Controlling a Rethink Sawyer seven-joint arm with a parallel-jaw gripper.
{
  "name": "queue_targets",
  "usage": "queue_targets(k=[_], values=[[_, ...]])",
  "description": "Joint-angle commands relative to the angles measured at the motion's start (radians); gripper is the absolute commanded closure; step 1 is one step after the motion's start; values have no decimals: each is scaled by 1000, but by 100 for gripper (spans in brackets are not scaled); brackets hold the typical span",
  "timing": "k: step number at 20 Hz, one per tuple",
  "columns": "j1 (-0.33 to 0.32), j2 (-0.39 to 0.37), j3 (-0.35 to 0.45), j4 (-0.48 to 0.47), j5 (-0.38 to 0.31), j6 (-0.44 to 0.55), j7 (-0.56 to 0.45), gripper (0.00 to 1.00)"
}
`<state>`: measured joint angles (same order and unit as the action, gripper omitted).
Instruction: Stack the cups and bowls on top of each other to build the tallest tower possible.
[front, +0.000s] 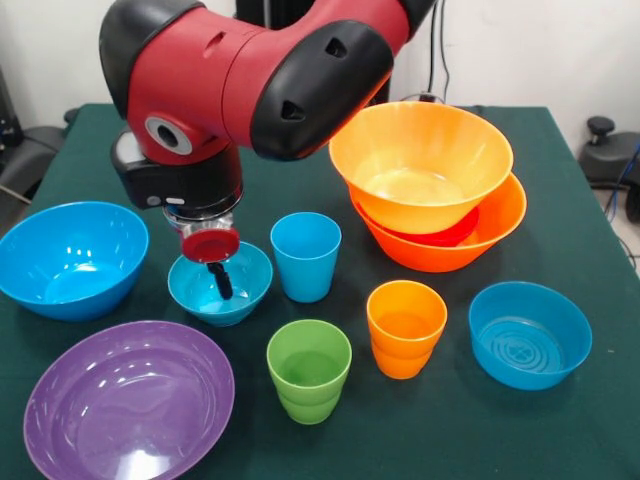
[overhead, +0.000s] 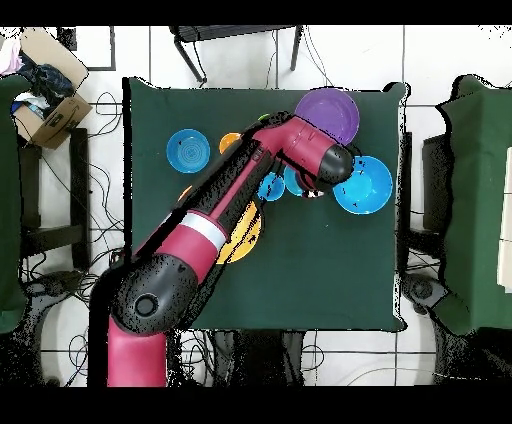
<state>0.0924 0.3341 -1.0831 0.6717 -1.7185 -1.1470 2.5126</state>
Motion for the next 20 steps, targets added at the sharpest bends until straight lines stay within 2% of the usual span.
queue_targets(k=[1, 10, 20], values=[[20, -91, 107, 26, 41, 34, -152, 0], [33, -124, 108, 60, 24, 13, -143, 0], [29, -98, 118, 79, 12, 60, -152, 0]])
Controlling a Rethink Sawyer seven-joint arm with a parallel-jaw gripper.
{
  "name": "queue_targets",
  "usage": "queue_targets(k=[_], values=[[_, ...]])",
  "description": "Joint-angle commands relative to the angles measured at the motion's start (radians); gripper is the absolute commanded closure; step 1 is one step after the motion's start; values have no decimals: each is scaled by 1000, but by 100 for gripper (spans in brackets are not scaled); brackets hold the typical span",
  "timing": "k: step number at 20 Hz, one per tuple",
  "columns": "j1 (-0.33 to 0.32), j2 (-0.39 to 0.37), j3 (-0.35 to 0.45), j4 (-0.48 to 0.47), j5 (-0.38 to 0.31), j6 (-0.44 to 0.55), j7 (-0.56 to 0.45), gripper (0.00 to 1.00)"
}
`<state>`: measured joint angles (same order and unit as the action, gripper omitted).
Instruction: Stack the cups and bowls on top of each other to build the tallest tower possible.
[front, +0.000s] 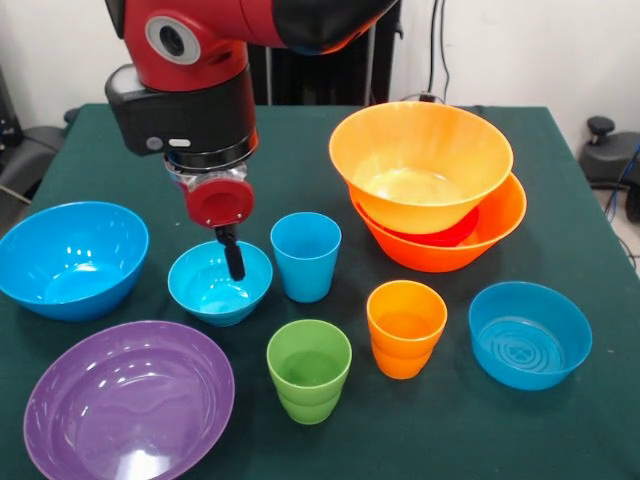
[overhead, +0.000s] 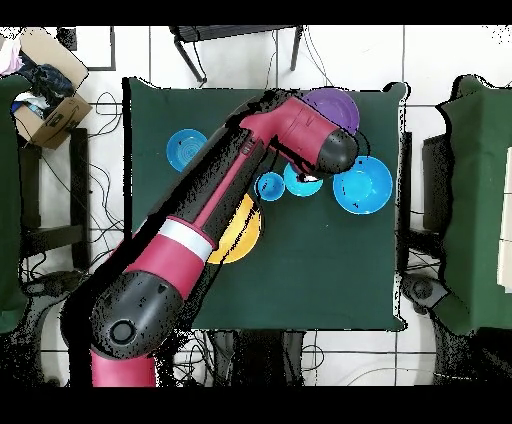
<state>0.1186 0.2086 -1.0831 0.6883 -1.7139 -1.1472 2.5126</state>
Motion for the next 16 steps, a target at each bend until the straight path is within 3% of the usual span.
queue_targets(k=[1, 16], values=[[1, 33, 116, 61, 6, 66, -153, 0], [-16, 70, 96, 71, -10, 106, -134, 0]])
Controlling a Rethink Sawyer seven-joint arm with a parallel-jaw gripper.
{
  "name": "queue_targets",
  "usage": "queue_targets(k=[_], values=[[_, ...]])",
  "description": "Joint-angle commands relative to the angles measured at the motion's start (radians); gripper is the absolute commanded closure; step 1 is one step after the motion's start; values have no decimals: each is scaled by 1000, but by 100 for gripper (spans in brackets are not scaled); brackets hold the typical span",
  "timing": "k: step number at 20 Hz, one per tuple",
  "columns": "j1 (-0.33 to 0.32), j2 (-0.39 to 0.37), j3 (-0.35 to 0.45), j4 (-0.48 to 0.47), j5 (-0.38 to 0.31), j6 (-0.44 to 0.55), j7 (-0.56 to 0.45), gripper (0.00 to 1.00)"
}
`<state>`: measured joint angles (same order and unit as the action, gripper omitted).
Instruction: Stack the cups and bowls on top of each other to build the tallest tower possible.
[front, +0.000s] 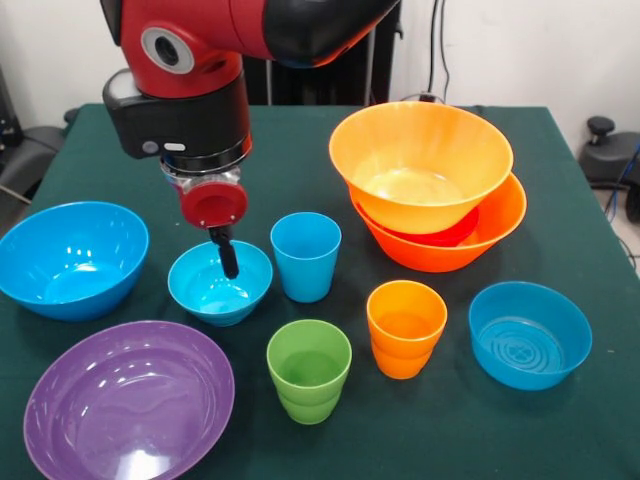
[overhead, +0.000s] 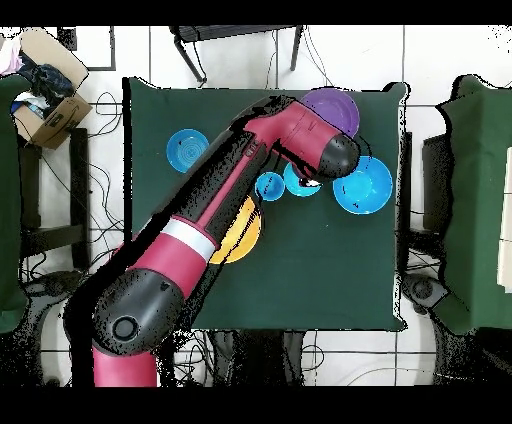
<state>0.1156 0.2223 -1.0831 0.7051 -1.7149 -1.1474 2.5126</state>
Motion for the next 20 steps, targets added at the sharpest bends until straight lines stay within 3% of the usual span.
queue_targets(k=[1, 20], values=[[-14, 55, 97, 58, -8, 107, -137, 0], [-26, 69, 133, 70, 3, 119, -195, 0]])
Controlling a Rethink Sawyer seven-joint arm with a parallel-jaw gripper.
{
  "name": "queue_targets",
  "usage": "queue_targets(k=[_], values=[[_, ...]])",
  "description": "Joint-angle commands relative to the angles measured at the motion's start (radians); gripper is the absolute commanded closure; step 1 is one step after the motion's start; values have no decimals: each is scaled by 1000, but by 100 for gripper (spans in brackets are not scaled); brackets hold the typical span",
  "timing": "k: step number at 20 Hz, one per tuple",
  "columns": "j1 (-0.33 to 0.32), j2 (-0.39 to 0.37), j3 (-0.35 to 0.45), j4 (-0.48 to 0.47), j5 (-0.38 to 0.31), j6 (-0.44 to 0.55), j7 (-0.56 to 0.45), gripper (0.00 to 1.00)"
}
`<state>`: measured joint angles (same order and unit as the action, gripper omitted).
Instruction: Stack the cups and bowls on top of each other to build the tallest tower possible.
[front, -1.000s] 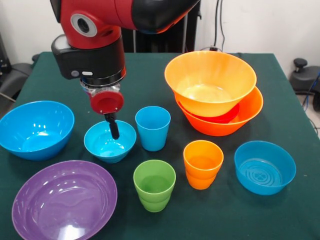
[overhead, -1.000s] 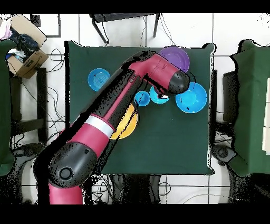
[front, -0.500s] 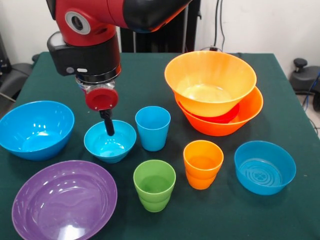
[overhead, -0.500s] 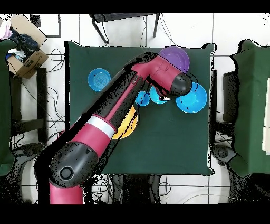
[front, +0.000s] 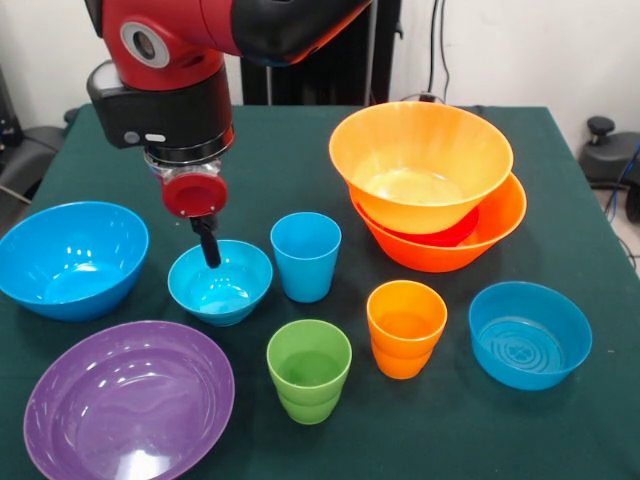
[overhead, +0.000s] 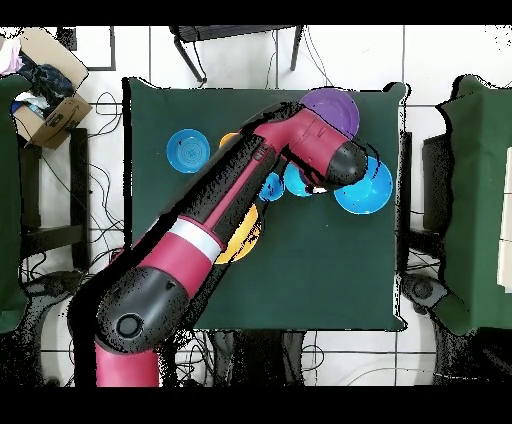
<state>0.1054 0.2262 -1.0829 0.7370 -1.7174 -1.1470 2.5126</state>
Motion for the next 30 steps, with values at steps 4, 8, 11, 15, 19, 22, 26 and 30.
queue_targets(k=[4, 8, 11, 15, 19, 22, 26, 30], values=[[-24, 74, 135, 32, 4, 115, -191, 0], [-26, 79, 142, 33, 13, 118, -199, 0], [-25, 84, 146, 34, 19, 121, -204, 0], [-34, 97, 149, 32, 17, 118, -213, 0], [-35, 108, 153, 39, 19, 121, -217, 0], [-33, 109, 158, 45, 25, 126, -218, 0], [-32, 110, 170, 51, 35, 136, -241, 0], [-32, 117, 170, 51, 40, 141, -240, 0]])
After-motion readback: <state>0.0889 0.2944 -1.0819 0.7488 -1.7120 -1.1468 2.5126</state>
